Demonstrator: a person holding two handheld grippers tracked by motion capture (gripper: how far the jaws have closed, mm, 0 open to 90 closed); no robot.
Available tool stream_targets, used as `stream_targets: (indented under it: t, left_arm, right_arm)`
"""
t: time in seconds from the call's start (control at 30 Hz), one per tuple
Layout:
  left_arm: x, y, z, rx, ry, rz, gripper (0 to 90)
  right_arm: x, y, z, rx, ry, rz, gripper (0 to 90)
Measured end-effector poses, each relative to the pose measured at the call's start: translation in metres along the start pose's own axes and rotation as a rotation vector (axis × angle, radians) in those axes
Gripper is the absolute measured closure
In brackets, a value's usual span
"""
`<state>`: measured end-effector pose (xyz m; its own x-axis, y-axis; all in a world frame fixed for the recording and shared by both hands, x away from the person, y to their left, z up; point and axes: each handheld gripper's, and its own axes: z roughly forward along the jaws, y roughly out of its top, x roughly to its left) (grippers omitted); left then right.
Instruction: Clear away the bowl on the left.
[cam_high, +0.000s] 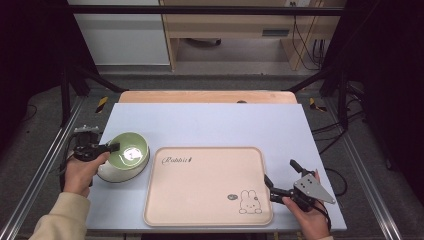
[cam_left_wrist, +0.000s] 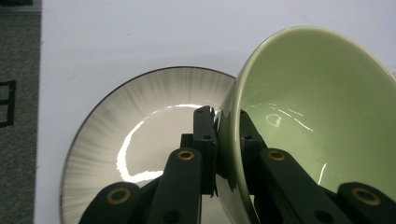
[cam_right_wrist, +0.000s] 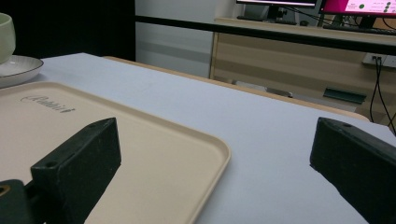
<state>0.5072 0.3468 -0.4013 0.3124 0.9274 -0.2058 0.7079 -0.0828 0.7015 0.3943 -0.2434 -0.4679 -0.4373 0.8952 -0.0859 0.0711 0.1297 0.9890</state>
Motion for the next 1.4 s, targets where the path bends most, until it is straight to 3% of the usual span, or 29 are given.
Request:
stream_targets:
  t: [0.47, 1.1, 1.4]
  left_arm:
    - [-0.038, 0.017, 0.004, -0.014, -0.062, 0.06, 82.8]
    - [-0.086, 0.029, 0.009, -0.023, -0.16, 0.118, 82.8]
    - [-0.102, 0.031, 0.013, -0.013, -0.185, 0.145, 82.7]
  right_arm:
    - [-0.001, 0.001, -0.001, 0.0, -0.001, 0.004, 2.1]
    - [-0.001, 0.001, -0.001, -0.005, -0.002, 0.004, 2.1]
    - [-0.002, 0.001, -0.001, -0.008, -0.003, 0.003, 2.1]
